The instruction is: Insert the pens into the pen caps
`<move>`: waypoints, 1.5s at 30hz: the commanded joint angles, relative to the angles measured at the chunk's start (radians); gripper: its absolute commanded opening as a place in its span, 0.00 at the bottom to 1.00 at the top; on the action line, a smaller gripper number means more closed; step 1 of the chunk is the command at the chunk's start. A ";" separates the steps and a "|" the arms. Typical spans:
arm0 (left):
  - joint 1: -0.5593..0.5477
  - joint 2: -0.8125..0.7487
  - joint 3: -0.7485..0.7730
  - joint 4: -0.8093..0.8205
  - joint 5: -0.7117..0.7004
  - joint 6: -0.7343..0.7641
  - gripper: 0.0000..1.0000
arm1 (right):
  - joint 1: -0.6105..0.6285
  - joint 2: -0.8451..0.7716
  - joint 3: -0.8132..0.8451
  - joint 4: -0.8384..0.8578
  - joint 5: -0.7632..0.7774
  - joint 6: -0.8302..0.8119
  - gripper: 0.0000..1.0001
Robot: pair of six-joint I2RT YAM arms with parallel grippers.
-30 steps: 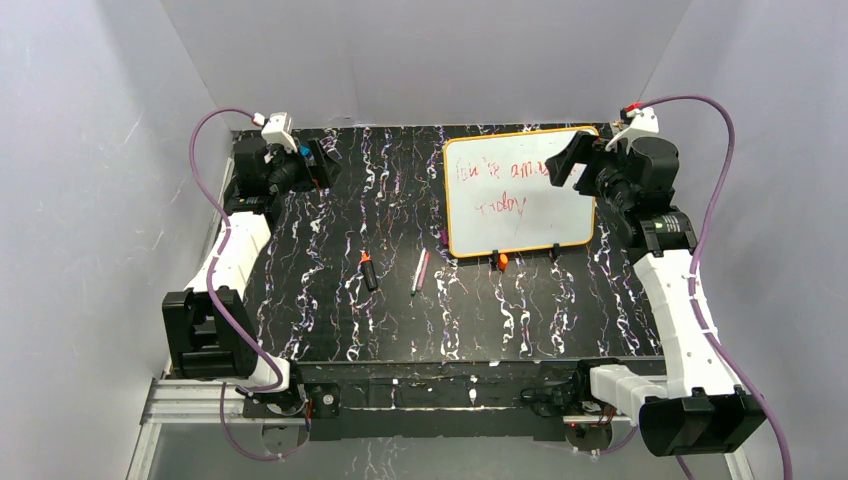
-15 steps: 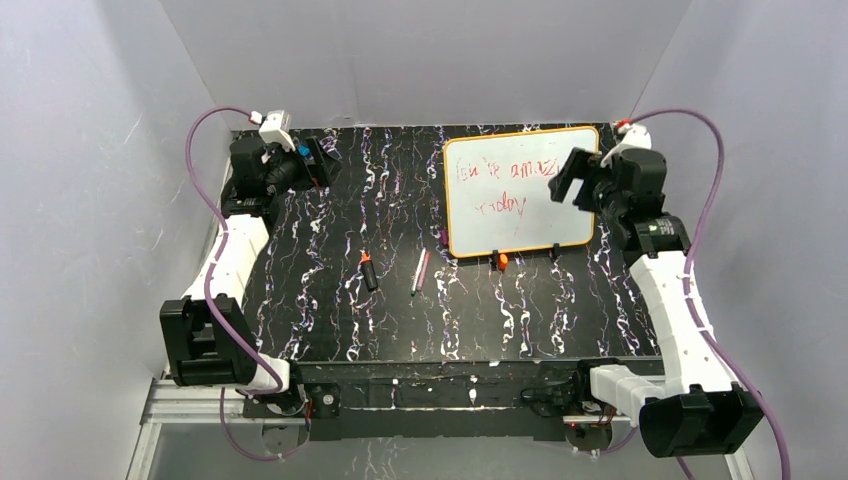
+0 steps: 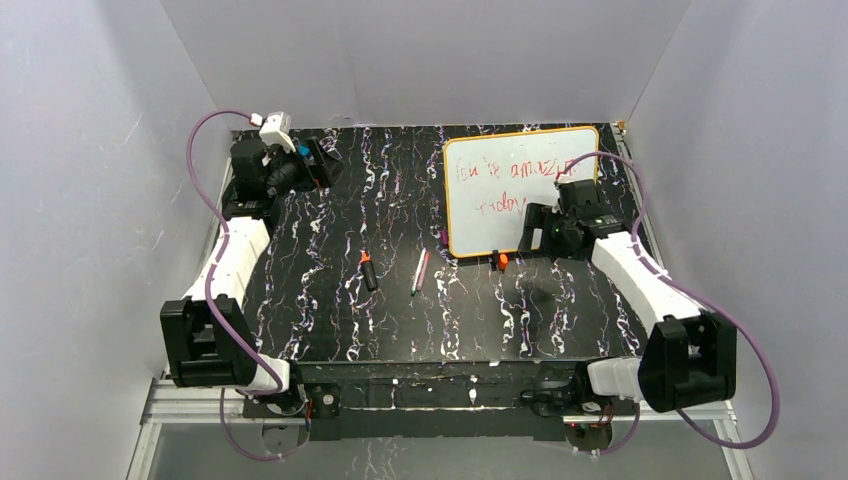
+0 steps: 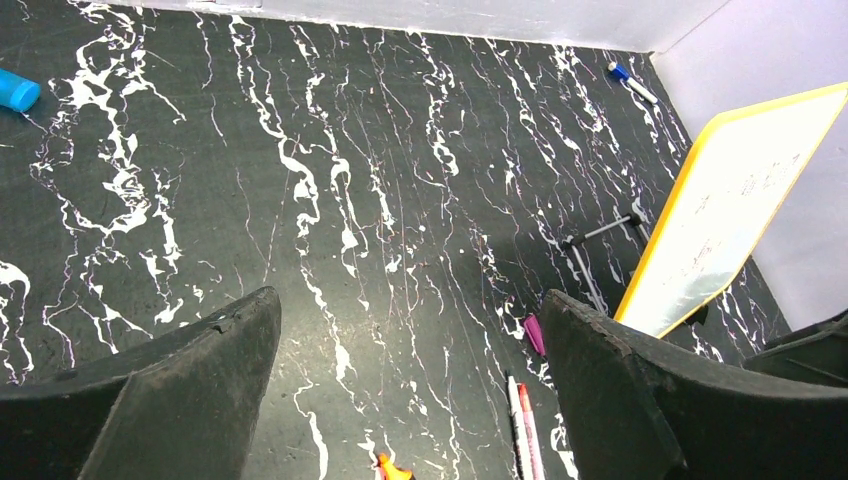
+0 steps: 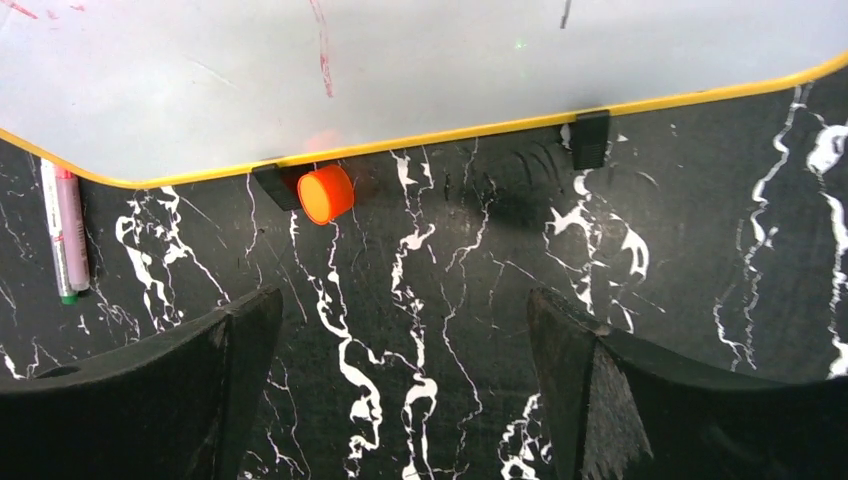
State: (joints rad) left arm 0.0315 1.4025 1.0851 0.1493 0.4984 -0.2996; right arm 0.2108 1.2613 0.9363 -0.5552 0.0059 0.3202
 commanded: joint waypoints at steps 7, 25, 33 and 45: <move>0.000 -0.042 -0.017 0.007 0.013 0.003 0.98 | 0.027 0.187 0.047 0.155 0.061 0.041 0.99; 0.000 0.000 0.003 0.000 0.018 0.010 0.98 | 0.085 0.374 0.162 0.242 0.088 0.168 0.99; 0.000 0.012 0.018 -0.021 0.019 0.020 0.98 | 0.138 0.452 0.201 0.269 0.151 0.263 0.99; -0.001 0.013 0.019 -0.036 0.017 0.031 0.99 | 0.135 0.559 0.309 0.304 0.191 0.208 0.99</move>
State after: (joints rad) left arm 0.0311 1.4239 1.0710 0.1253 0.5026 -0.2867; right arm 0.3523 1.7771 1.1820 -0.3275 0.1589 0.5659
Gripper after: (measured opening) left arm 0.983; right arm 0.985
